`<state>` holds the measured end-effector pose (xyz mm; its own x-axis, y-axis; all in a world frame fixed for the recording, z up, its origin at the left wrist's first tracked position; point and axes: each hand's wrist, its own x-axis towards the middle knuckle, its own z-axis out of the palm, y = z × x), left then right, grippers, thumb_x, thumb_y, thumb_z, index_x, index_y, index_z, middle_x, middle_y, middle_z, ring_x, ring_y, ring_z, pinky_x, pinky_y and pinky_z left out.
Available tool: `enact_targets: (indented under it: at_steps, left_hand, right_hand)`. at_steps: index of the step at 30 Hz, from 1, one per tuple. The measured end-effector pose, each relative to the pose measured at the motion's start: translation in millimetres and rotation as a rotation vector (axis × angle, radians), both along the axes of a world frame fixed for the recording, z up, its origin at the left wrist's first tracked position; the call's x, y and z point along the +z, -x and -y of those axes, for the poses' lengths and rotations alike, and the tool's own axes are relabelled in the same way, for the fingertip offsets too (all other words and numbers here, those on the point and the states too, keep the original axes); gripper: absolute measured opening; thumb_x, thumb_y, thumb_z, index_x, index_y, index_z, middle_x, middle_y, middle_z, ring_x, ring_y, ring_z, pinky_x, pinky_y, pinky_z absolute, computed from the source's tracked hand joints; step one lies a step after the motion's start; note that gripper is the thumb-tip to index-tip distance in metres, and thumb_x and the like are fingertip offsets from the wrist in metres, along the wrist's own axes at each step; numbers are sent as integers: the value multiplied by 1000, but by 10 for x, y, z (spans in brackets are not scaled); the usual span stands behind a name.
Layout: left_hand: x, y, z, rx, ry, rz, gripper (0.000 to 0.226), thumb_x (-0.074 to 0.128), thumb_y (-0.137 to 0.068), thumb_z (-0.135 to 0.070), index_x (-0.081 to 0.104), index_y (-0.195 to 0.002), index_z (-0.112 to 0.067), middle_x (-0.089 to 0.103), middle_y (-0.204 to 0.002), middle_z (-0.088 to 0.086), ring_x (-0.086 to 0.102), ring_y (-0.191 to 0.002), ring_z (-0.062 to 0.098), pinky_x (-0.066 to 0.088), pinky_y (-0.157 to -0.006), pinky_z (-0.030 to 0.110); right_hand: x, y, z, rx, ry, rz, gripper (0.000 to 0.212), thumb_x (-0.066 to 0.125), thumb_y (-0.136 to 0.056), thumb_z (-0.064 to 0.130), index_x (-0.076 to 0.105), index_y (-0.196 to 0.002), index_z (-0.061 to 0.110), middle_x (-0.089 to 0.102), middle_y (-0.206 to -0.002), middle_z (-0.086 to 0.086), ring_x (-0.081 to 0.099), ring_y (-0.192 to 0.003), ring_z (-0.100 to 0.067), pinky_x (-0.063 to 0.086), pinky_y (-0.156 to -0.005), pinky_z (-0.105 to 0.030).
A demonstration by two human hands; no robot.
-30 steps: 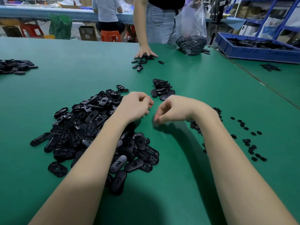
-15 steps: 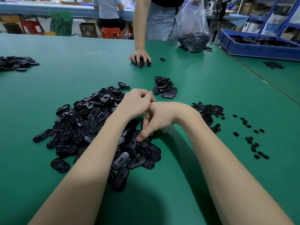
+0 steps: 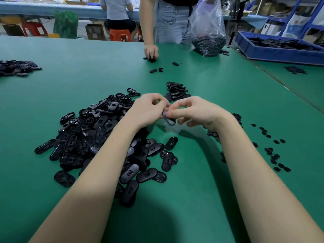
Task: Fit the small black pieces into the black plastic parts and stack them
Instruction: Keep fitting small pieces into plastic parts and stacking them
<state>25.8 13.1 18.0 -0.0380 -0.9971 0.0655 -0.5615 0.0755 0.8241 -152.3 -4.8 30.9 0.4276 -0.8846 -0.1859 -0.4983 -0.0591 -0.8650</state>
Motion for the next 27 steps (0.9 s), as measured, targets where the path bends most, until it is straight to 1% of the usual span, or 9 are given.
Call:
enact_targets:
  at_steps: [3,6,9,12,15,18,21,24,27]
  left_hand:
    - [5,37,-16,-58,8,-66,14,59,-96,-23,71,-100,-28,74,-92,1,73,-82,17,58,-87,41]
    - [11,53,-39,-131,46,-36,17,70,-90,-24,72,-104,-34,73,-98,-3,70,-81,15,56,-81,31]
    - [24,73,-65,-186,50,-18,22,74,-88,-17,73,-104,-32,74,-104,-3,71,-78,13,46,-71,21]
    - [37,68,-78,-211,45,-8,21,76,-85,-15,75,-100,-29,74,-101,-5,69,-74,8,46,-68,20]
    - [22,66,-71,-213,44,-19,24,79,-82,-13,75,-99,-29,72,-99,-3,68,-74,10,50,-71,22]
    - [-11,79,-51,-171,78,17,22,83,-79,-17,74,-97,-27,67,-90,-5,64,-68,7,48,-70,19]
    - [-35,77,-31,-133,106,62,22,83,-79,-20,71,-95,-28,65,-87,-9,61,-62,2,43,-62,11]
    - [-40,76,-28,-123,116,75,22,83,-79,-20,70,-95,-28,66,-88,-9,60,-61,2,41,-59,9]
    - [-37,82,-34,-114,130,97,23,83,-79,-22,70,-96,-27,66,-89,-10,58,-58,-1,42,-64,6]
  right_hand:
    - [-30,137,73,-194,-24,105,6,83,-84,26,77,-82,26,71,-71,10,62,-58,-3,47,-52,-14]
    - [-22,209,87,-206,-40,112,13,83,-84,18,77,-93,24,70,-75,7,59,-57,-3,47,-52,-15]
    - [-7,227,78,-228,-26,63,23,87,-79,21,76,-98,27,65,-81,3,54,-63,-7,41,-48,-17]
    - [-9,250,68,-222,-38,44,28,87,-79,24,74,-104,27,64,-84,-1,50,-68,-11,36,-51,-19]
    - [-9,276,71,-206,-49,40,24,84,-83,25,75,-104,26,66,-87,-1,50,-67,-11,36,-52,-18]
    - [-4,310,77,-226,-51,14,17,79,-88,27,75,-104,24,72,-89,5,53,-67,-9,39,-54,-18]
    - [63,420,85,-251,50,-196,8,73,-92,31,76,-95,24,77,-82,11,54,-66,-10,43,-54,-18]
    - [128,563,116,-282,184,-531,6,77,-83,35,77,-80,30,74,-88,8,64,-82,-13,47,-71,-26]
    - [145,602,105,-333,140,-681,8,83,-71,39,77,-74,36,71,-97,5,66,-96,-23,55,-82,-34]
